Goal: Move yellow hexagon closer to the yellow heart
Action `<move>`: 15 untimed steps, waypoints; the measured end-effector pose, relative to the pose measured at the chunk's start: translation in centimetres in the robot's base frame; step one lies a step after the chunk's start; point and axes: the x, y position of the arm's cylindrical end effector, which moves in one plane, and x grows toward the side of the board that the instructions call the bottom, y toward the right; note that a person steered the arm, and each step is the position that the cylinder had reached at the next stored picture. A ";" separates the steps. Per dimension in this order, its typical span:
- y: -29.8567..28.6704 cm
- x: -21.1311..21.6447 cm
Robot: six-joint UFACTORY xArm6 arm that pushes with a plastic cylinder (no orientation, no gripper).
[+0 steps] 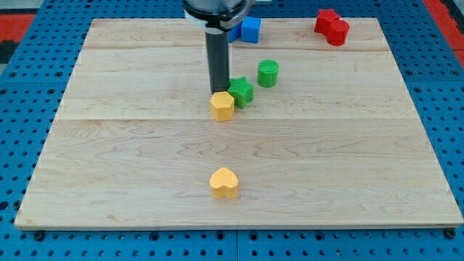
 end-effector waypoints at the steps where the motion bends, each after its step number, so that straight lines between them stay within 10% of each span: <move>1: 0.6 1.5; 3: -7.8 2.5; 15: 5.5 9.9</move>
